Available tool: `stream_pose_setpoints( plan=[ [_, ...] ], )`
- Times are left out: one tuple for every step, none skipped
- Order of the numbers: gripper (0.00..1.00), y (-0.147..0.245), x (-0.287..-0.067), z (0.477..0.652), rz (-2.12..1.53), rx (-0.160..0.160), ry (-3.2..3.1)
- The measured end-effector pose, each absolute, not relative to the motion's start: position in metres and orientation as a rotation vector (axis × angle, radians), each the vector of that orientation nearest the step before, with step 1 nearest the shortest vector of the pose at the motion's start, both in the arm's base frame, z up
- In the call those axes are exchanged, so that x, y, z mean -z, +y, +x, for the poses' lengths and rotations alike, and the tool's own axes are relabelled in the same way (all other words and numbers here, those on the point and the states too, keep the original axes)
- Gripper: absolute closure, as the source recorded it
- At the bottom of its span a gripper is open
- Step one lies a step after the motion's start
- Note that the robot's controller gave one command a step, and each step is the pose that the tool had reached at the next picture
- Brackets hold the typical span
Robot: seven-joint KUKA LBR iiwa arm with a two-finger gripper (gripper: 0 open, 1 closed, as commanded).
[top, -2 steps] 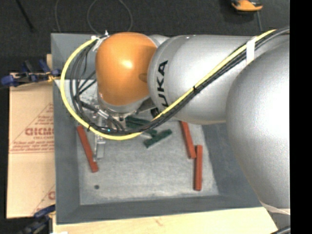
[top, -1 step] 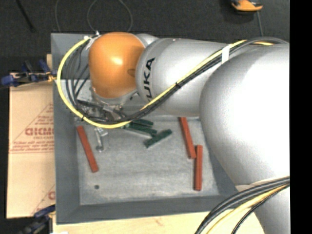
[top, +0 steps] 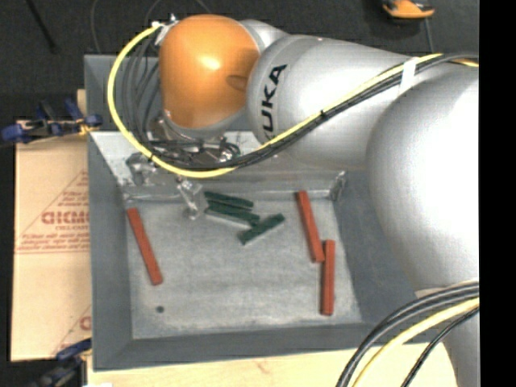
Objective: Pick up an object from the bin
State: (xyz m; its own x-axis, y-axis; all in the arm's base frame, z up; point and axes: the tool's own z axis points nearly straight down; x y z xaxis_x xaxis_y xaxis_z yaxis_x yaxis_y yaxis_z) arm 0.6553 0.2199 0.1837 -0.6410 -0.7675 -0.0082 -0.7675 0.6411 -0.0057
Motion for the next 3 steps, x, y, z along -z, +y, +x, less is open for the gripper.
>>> stream_pose_setpoints(
  plan=[
    [0.0, 0.181, -0.083, 0.634, -1.978, 0.002, 2.435],
    [0.0, 0.137, -0.175, 0.627, -2.012, 0.01, 2.399],
    [0.0, 0.094, -0.074, 0.624, -1.839, 0.001, 2.539]
  ],
)
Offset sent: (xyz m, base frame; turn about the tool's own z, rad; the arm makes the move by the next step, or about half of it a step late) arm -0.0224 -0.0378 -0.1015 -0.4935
